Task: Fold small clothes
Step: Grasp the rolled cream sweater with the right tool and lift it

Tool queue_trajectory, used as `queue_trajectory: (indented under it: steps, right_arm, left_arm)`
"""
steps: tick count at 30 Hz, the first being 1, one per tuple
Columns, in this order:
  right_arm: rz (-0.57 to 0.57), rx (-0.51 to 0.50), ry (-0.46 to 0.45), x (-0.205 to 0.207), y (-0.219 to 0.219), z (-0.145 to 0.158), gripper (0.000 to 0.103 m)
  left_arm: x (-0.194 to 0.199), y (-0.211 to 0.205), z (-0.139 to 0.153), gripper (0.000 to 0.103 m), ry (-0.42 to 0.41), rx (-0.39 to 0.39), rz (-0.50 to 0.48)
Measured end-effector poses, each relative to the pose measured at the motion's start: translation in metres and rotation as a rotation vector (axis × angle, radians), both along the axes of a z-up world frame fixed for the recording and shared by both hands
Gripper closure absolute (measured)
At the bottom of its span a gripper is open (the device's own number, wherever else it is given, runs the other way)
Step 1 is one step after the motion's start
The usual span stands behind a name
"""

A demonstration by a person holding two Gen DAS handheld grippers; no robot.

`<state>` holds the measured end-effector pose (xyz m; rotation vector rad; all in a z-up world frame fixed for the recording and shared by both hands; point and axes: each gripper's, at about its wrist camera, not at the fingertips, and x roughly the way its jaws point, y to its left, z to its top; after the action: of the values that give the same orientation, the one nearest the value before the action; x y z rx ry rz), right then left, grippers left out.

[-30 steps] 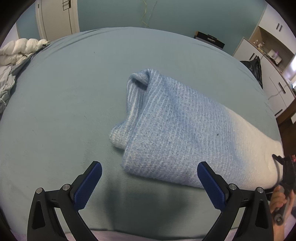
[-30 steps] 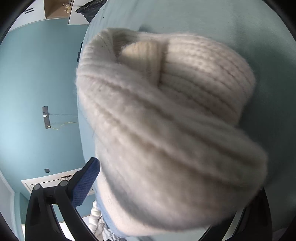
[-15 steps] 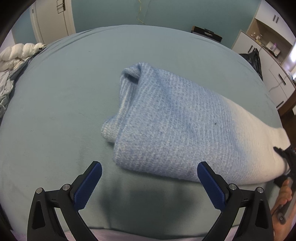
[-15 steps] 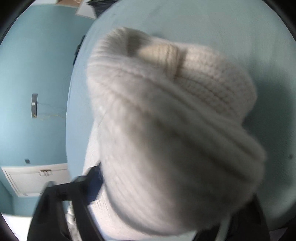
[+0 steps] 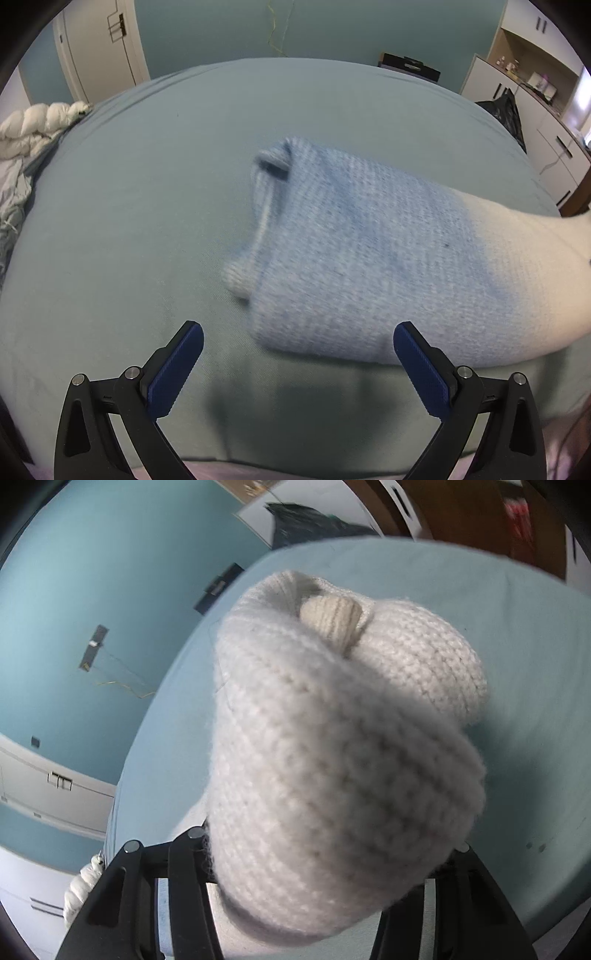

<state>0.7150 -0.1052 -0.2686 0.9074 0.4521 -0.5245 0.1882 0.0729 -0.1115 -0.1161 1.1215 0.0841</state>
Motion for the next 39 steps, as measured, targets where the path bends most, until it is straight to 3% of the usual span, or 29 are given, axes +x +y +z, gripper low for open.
queue_trajectory:
  steps: [6,13,18,22,24,27,30,32,35,39]
  right_arm:
    - [-0.035,-0.040,0.024,-0.022,-0.003,0.008,0.056]
    - [-0.041,-0.025,0.036,0.020,-0.022,-0.012,0.056]
    - [-0.032,-0.051,0.036,0.041,-0.018,-0.012,0.056]
    - [-0.022,-0.083,0.040,0.050,-0.014,-0.014,0.056]
    - [0.008,-0.115,0.047,0.056,-0.005,-0.016,0.056]
    - [0.047,-0.229,0.073,0.066,0.019,-0.012,0.056]
    - [0.085,-0.314,0.062,0.069,0.032,-0.001,0.056]
    - [0.083,-0.320,0.038,0.065,0.033,0.004,0.056]
    - [0.083,-0.310,0.016,0.061,0.031,0.006,0.056]
    - [0.087,-0.316,0.003,0.059,0.031,0.007,0.056]
  left_arm:
    - [-0.004,-0.026,0.013,0.000,-0.058,0.071,-0.075]
    - [0.019,-0.108,0.035,0.000,-0.118,0.109,-0.242]
    - [0.041,-0.179,0.010,0.000,-0.064,0.135,-0.363]
    - [0.039,-0.215,-0.031,0.000,-0.033,0.278,-0.399]
    - [0.035,-0.215,-0.046,0.000,-0.039,0.252,-0.354]
    - [0.032,-0.205,-0.045,0.000,-0.057,0.200,-0.338]
    - [0.038,-0.182,-0.025,0.001,-0.002,0.117,-0.343]
    - [0.043,-0.167,-0.002,0.001,-0.057,0.090,-0.287]
    - [0.052,-0.163,0.021,0.000,-0.134,0.075,-0.255]
    - [0.071,-0.188,0.000,0.000,-0.043,0.149,-0.314]
